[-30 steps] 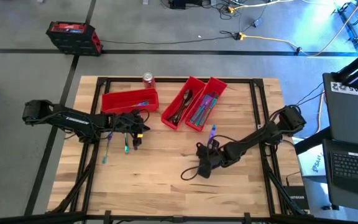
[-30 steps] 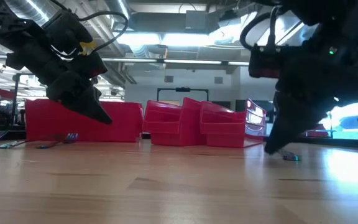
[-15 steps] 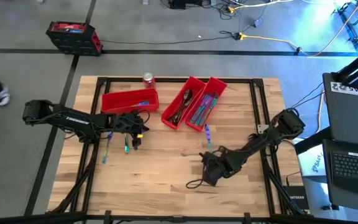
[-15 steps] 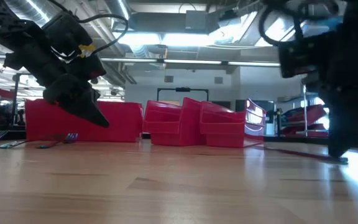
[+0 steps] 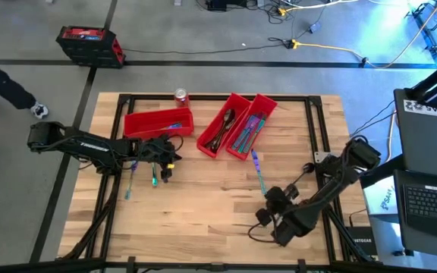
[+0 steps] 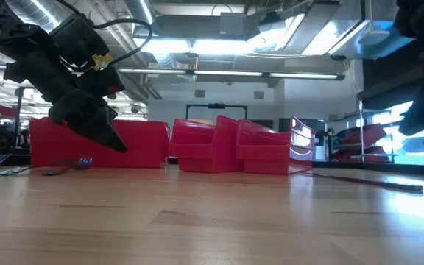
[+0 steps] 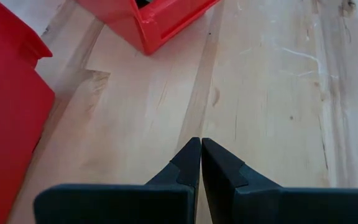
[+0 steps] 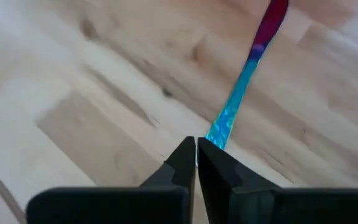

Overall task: Sort silverware
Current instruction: Put the blue table knife into the right red bin

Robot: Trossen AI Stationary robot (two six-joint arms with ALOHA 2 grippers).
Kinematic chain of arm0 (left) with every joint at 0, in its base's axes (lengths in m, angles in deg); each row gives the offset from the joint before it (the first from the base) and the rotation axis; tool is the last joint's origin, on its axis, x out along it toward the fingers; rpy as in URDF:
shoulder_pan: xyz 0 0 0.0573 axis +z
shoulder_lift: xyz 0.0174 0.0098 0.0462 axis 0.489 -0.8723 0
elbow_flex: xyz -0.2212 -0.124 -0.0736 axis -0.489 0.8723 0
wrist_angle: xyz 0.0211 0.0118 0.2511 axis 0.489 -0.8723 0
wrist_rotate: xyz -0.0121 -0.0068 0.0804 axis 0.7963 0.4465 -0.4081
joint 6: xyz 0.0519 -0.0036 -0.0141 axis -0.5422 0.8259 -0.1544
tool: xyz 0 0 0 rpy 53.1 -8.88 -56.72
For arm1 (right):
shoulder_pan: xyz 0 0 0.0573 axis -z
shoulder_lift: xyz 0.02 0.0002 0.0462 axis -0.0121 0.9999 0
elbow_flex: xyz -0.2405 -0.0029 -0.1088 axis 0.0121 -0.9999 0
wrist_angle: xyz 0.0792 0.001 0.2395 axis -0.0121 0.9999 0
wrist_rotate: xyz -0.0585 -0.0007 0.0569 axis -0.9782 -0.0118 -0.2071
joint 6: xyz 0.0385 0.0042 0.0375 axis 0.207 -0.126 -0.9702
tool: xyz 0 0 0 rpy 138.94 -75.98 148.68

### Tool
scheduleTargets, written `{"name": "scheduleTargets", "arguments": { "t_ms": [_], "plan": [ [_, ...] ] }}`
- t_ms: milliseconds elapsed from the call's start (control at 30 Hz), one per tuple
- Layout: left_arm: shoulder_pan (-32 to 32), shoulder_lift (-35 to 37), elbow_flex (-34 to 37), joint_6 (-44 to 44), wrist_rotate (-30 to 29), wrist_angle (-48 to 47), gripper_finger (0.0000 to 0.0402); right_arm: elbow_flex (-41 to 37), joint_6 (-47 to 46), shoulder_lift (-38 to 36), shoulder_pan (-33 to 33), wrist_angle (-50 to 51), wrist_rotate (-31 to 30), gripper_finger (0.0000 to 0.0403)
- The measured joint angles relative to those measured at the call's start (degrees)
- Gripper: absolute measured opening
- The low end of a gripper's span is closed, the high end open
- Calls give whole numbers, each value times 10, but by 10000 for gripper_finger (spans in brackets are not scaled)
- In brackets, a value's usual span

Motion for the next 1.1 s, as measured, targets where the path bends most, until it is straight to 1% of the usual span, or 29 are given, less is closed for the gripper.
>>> {"name": "scheduleTargets", "arguments": {
  "t_ms": [67, 167, 200, 300, 333, 367, 433, 467, 633, 700, 833, 967, 1033, 1100],
  "plan": [
    [0, 0, 0, 0, 0, 0, 0, 0, -31, 0, -3, 3, 7, 14],
    [0, 0, 0, 0, 0, 0, 0, 0, -55, 0, -12, -8, 11, 50],
    [0, 0, 0, 0, 0, 0, 0, 0, -62, 0, -18, -18, -3, 67],
    [0, 0, 0, 0, 0, -1, 0, 0, -90, 0, -41, -36, -76, 120],
    [0, 0, 0, 0, 0, -1, 0, 0, -104, 3, -47, -33, -87, 137],
    [0, 0, 0, 0, 0, -1, 0, 0, -115, 7, -50, -29, -81, 154],
    [0, 0, 0, 0, 0, -1, 0, 0, -119, 20, -47, -29, -32, 185],
    [0, 0, 0, 0, 0, -1, 0, 0, -121, 28, -47, -31, -20, 200],
    [0, 0, 0, 0, 0, -1, 0, -1, -107, 62, -30, -71, -29, 265],
    [0, 0, 0, 0, 0, -1, 0, -1, -104, 73, -25, -84, -56, 285],
    [0, 0, 0, 0, 0, -1, 0, -1, -109, 82, -20, -92, -108, 310],
    [0, 0, 0, 0, 0, -1, 0, -1, -117, 91, -21, -83, -177, 314],
    [0, 0, 0, 0, 0, -1, 0, -1, -120, 94, -21, -75, -185, 314],
    [0, 0, 0, 0, 0, -1, 0, -1, -132, 94, -21, -74, -177, 314]
  ]
}}
